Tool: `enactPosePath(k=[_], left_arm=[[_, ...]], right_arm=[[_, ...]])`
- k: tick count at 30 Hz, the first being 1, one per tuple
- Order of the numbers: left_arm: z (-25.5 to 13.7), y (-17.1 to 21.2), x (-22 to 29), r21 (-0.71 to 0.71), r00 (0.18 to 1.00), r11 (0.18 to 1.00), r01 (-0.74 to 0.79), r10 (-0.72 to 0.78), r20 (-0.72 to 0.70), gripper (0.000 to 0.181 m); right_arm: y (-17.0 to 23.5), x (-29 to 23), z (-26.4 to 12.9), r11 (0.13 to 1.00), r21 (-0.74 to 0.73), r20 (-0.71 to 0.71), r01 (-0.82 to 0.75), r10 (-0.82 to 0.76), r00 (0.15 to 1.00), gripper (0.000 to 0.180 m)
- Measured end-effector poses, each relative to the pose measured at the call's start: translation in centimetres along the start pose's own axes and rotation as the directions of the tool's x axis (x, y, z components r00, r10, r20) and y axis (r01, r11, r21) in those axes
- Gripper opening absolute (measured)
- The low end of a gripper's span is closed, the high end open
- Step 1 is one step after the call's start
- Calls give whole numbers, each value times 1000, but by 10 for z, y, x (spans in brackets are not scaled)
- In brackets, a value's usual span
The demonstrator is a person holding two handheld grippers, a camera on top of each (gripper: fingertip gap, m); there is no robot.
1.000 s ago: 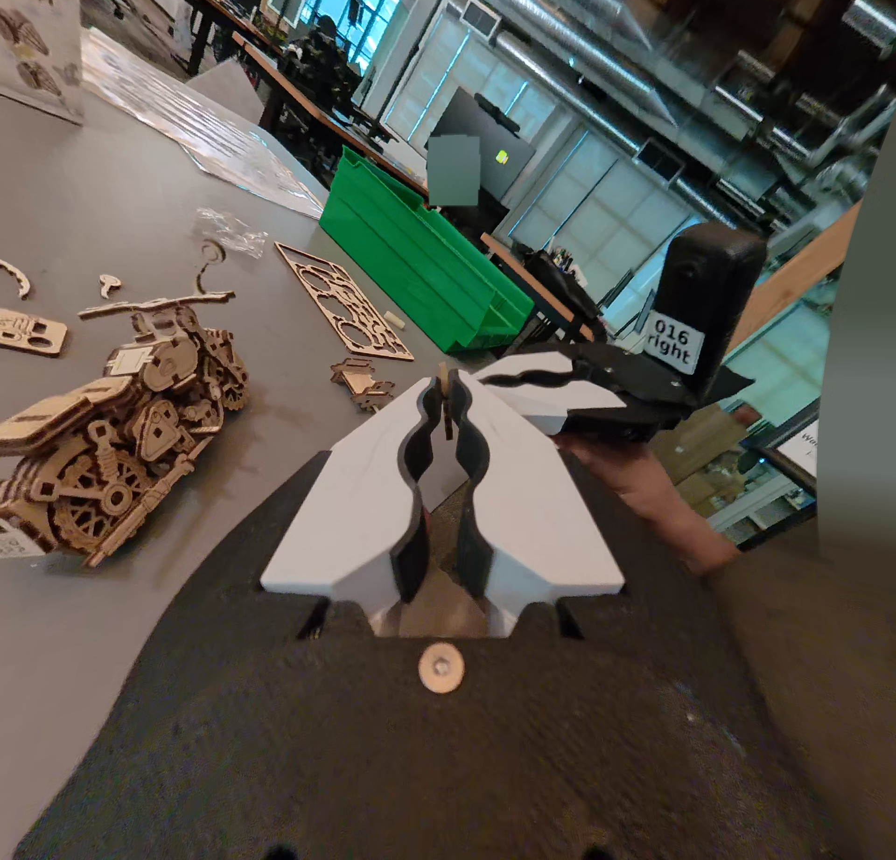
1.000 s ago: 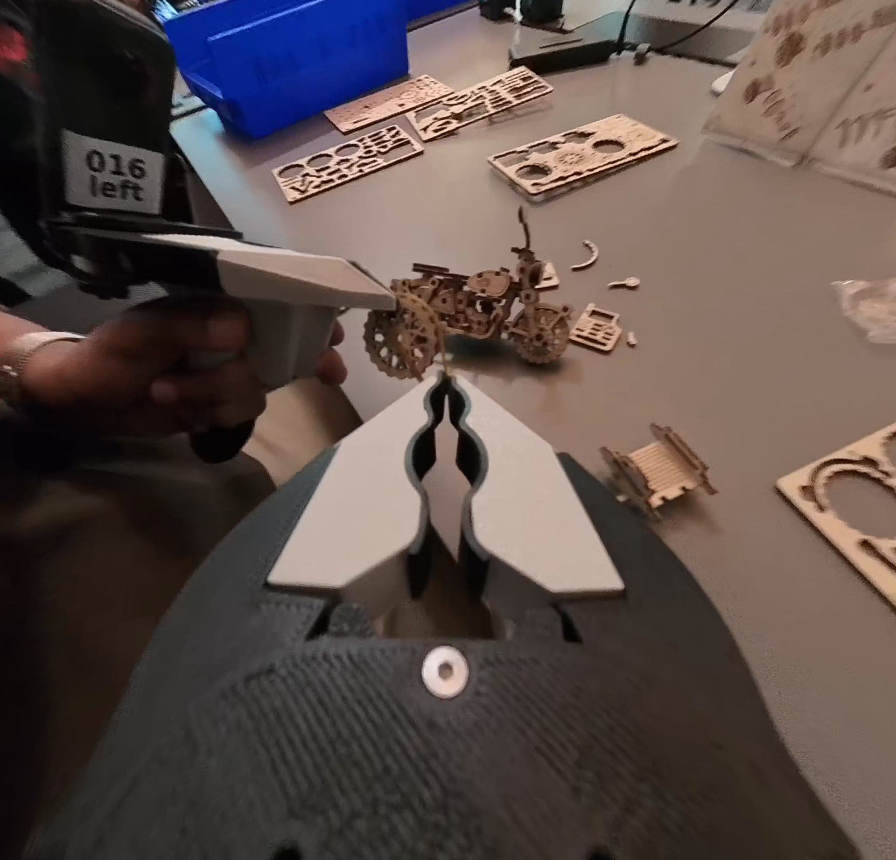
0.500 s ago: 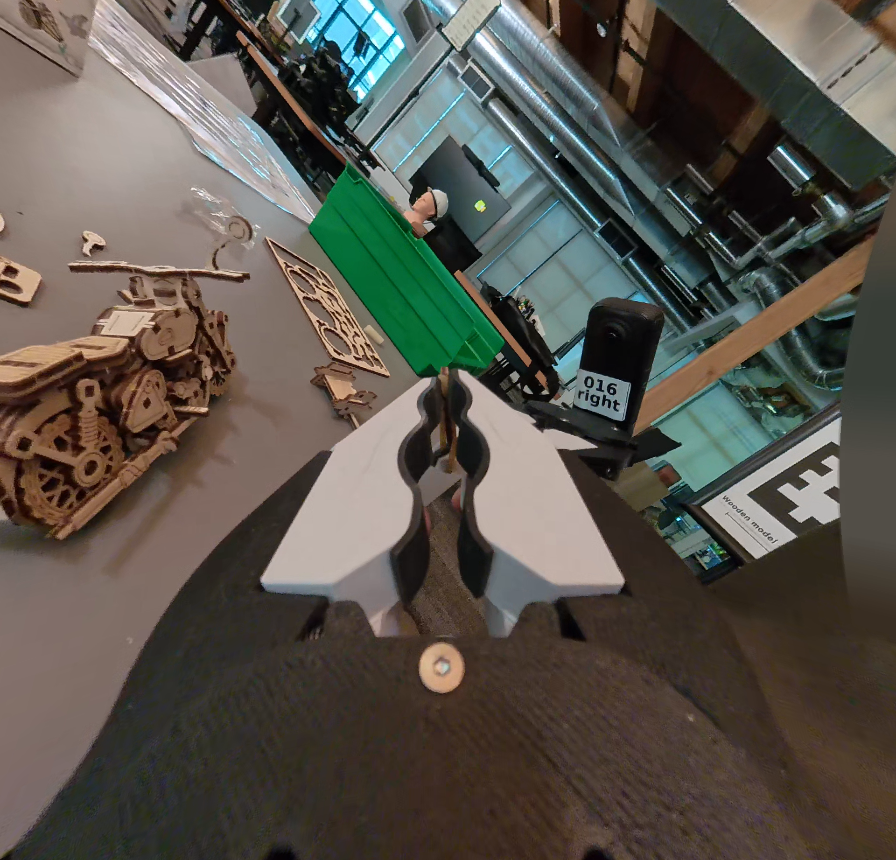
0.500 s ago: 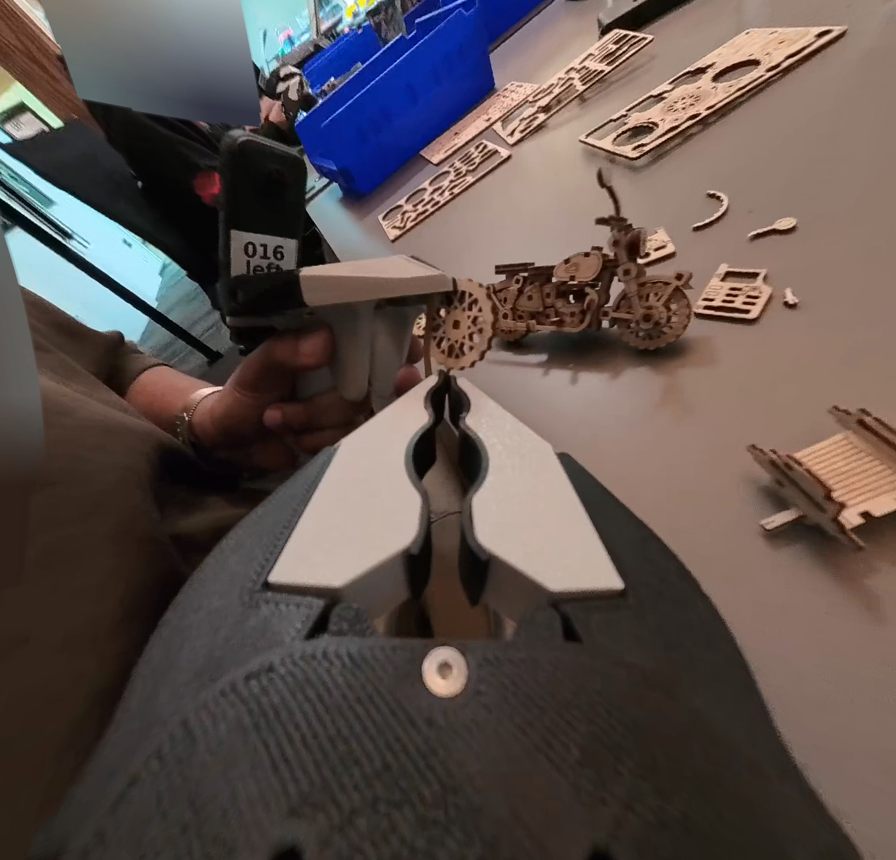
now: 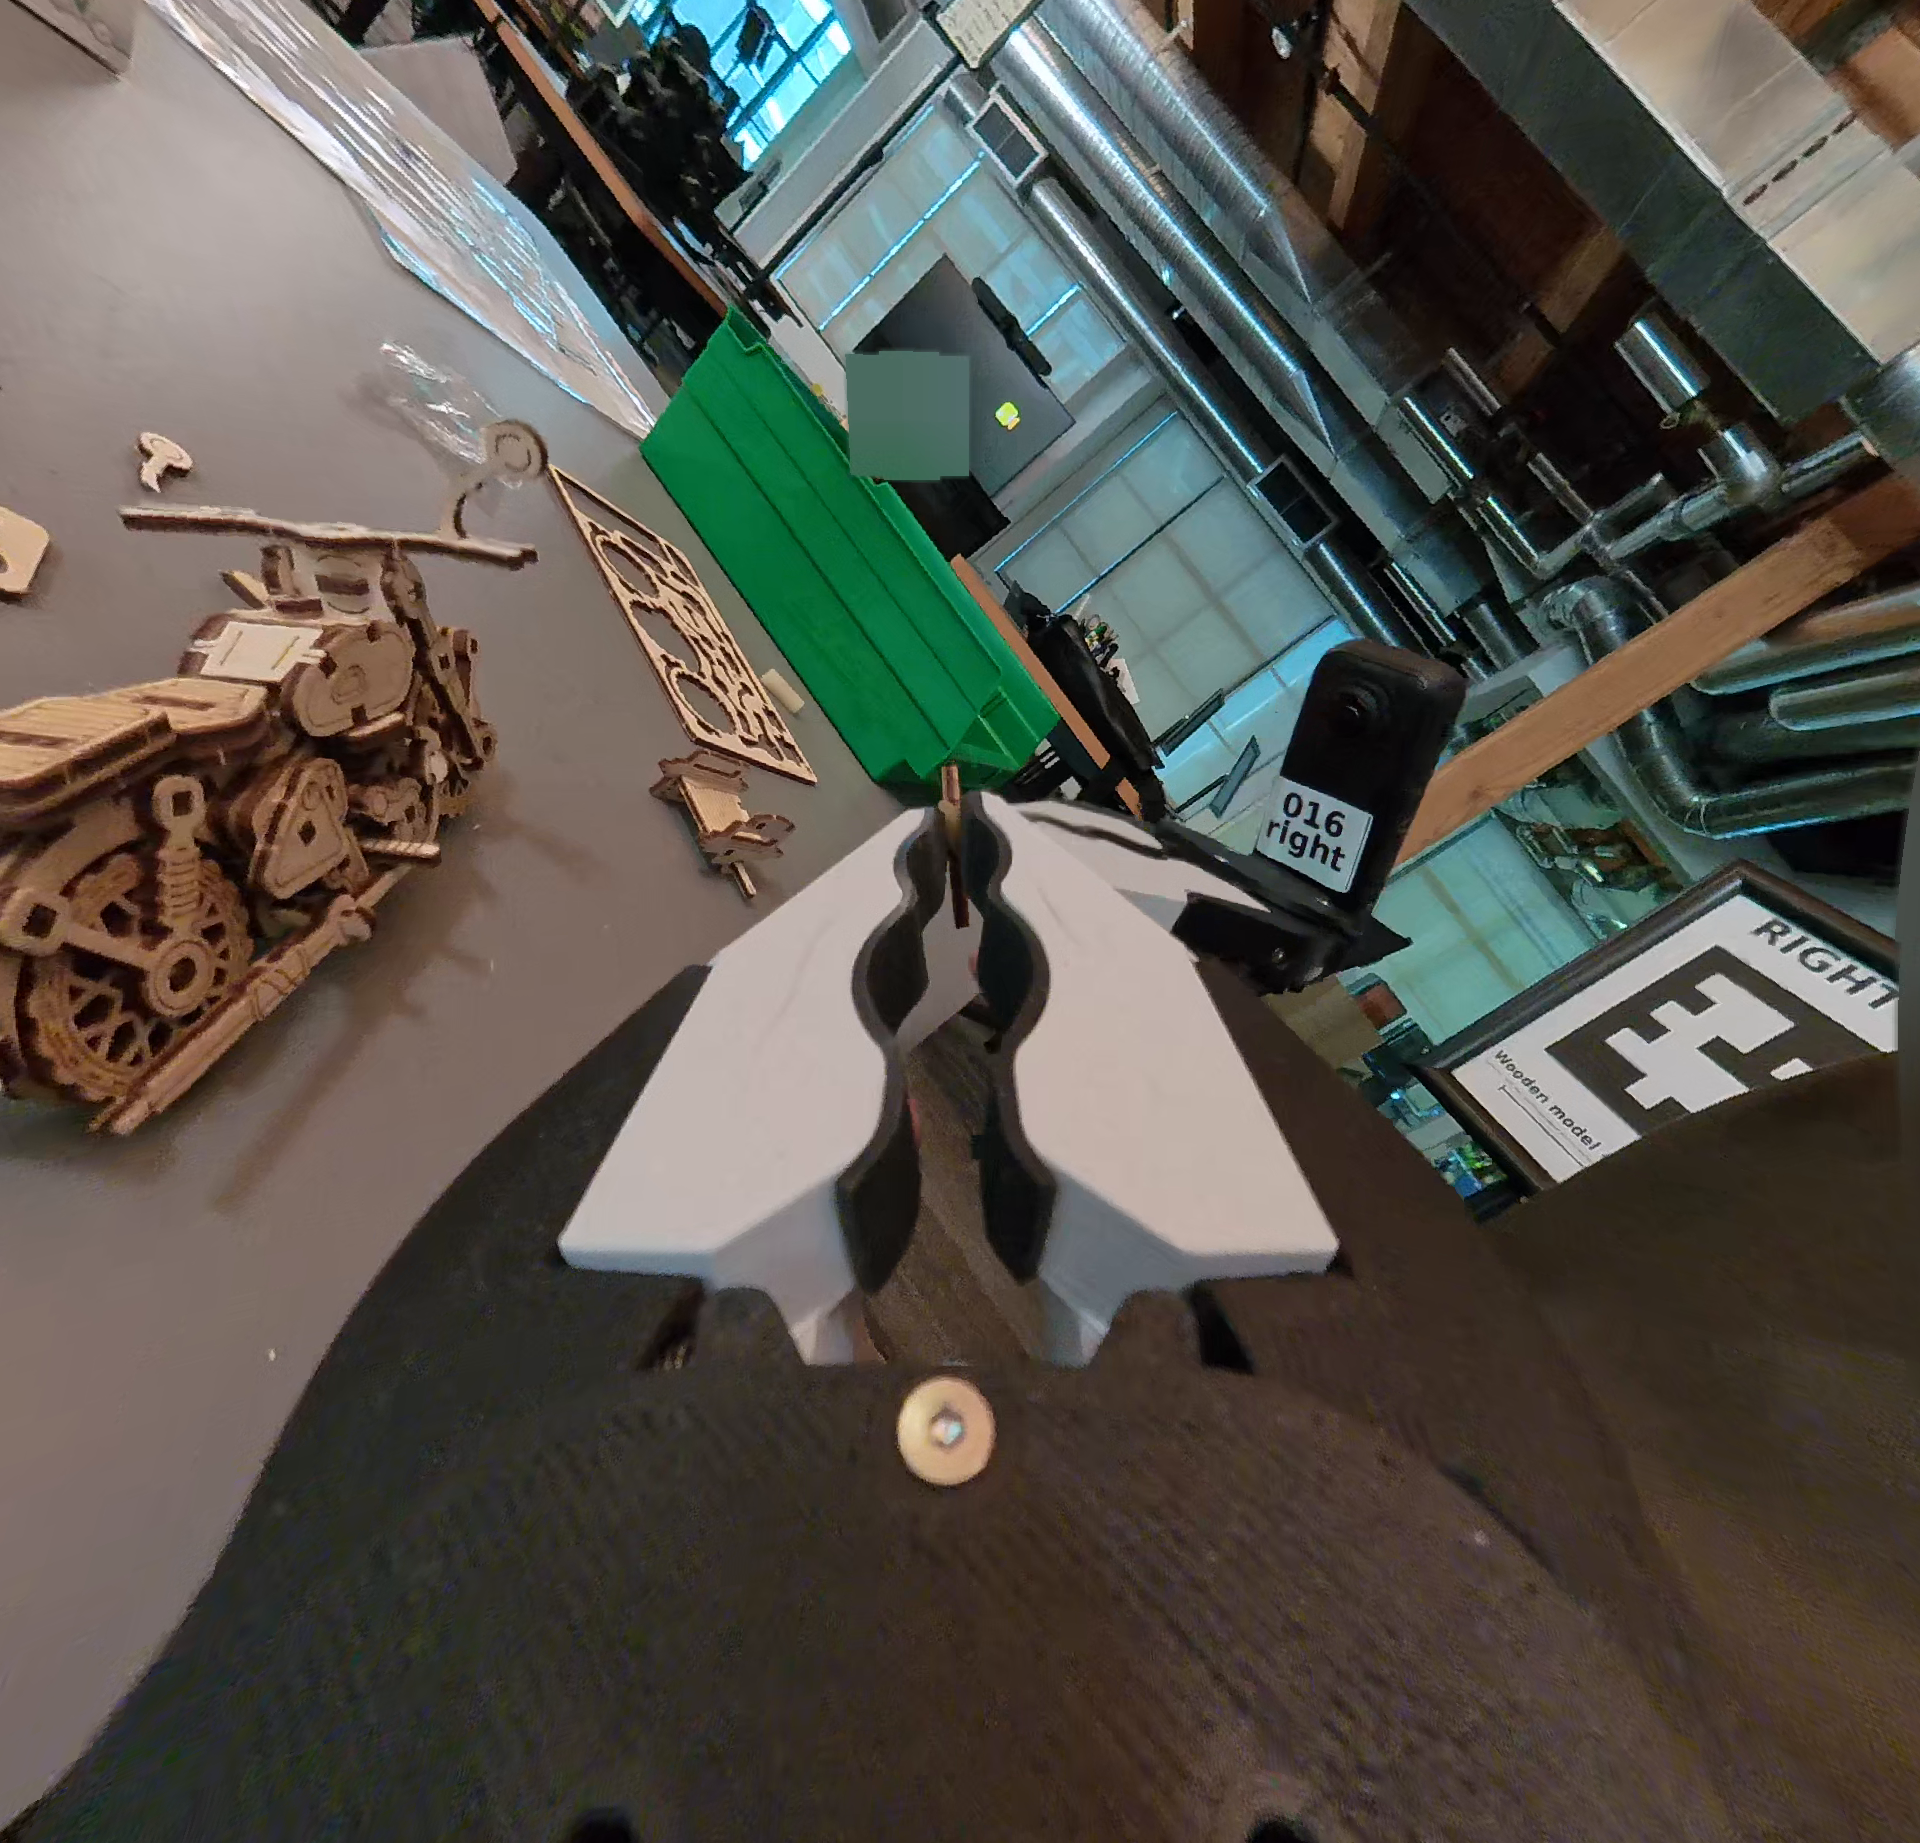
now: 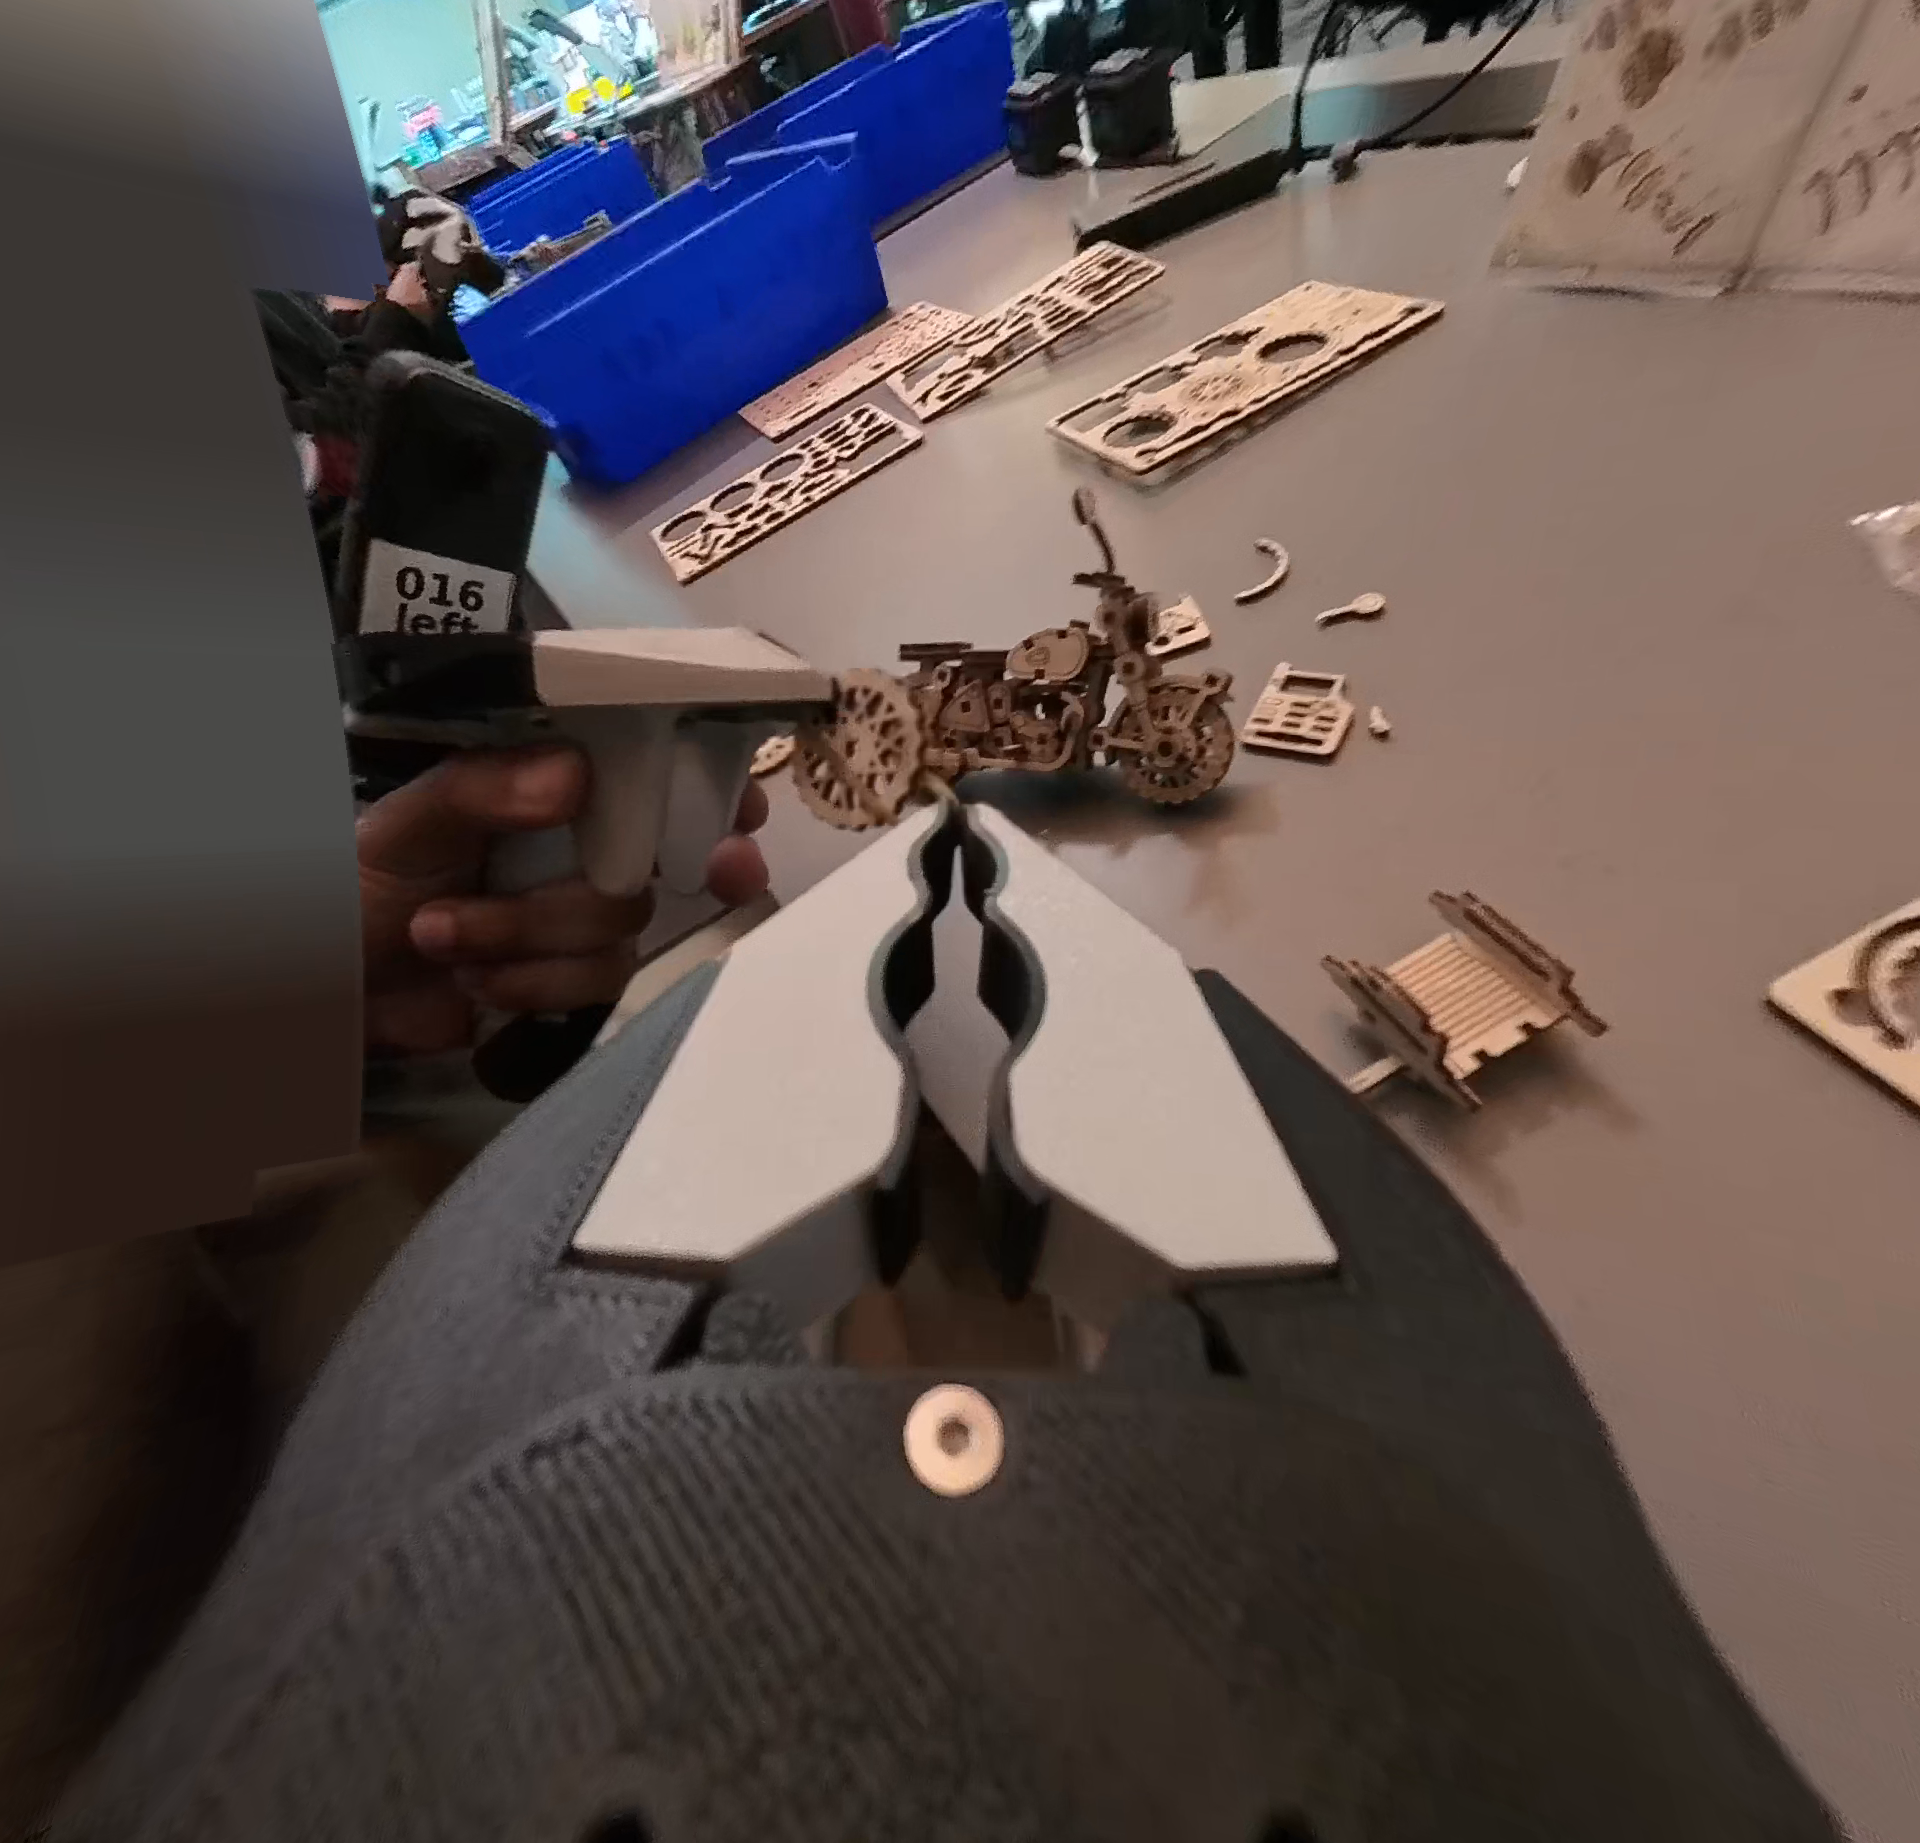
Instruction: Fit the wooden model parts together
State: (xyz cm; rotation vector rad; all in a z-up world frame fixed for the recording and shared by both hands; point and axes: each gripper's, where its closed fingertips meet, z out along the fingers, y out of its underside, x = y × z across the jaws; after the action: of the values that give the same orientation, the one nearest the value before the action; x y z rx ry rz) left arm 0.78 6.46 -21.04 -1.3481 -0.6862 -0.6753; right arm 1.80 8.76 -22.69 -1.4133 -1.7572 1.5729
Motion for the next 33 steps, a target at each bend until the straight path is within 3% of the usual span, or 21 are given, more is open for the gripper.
enactPosePath(k=[12, 19, 27, 33], left_arm=[[8, 25, 9, -114, 994, 991, 77, -86, -72, 1], [7, 20, 3, -119, 998, 992, 33, -40, -50, 0], [7, 21, 7, -139, 997, 989, -45, 35, -72, 1], [10, 29, 11, -197, 988, 969, -152, 141, -69, 1]], right_arm=[[-15, 4, -9, 994, 96, -14, 45, -44, 999, 0], [-5, 3, -7, 972, -29, -69, 232, -233, 970, 1], [4, 2, -10, 997, -71, 64, 2, 2, 998, 1], [-2, 0, -14, 999, -37, 95, -17, 20, 995, 1]])
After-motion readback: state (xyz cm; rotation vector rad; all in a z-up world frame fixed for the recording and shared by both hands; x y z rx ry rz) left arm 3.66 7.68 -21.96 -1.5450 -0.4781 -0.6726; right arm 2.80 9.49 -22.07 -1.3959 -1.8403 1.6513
